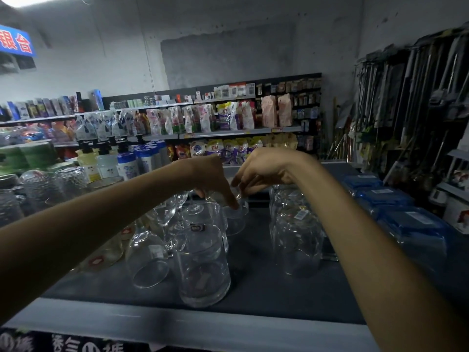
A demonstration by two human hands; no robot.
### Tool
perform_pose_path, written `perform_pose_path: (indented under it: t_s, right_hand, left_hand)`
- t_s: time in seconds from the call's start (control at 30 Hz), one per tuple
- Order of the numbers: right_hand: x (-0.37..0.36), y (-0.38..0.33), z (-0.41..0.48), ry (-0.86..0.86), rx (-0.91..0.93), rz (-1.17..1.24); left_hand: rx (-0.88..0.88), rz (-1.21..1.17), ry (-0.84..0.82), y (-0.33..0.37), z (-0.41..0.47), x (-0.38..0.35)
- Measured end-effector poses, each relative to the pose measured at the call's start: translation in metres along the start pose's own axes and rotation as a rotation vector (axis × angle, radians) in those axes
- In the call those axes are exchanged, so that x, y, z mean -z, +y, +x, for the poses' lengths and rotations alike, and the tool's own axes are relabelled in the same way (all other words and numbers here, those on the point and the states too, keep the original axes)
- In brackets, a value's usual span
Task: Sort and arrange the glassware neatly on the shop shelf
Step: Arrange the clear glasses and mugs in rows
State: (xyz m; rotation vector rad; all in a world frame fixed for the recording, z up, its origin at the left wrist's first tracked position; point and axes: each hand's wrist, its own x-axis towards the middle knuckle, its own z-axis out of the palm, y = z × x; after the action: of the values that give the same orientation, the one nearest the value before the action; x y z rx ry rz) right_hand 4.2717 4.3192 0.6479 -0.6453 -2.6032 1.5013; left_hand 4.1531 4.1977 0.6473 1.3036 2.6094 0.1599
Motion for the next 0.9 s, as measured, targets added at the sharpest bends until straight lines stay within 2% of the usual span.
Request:
perform_pose_path:
  t_s: [0.3, 0.47, 0.67, 0.8, 0.9]
  right_hand:
    - [-0.008, -0.004, -0.005, 0.003, 0.037, -0.189]
    - [-0.009, -0.010, -0.014, 0.081, 0.111, -0.403]
    - [-0.020, -0.003, -0.037, 0.191, 0.325, -0.593]
    - [-0.037, 0.007, -0.043, 0.133, 0.332, -0.694]
    - [-0.043, 0.012, -0.044, 0.159, 0.346, -0.743]
  left_hand:
    - [-0.063, -0.007, 0.041, 0.002, -0.016, -0.006]
    - [-0.177, 0.143, 0.080, 0.009, -0.043, 0.015]
    - [-0.237, 0.266, -0.034, 0.003, -0.059, 0.014]
    - [-0.246, 0.313, -0.079, 0.001, -0.061, 0.004]
    - [-0.260, 0.364, -0.019, -0.002, -0.058, -0.004]
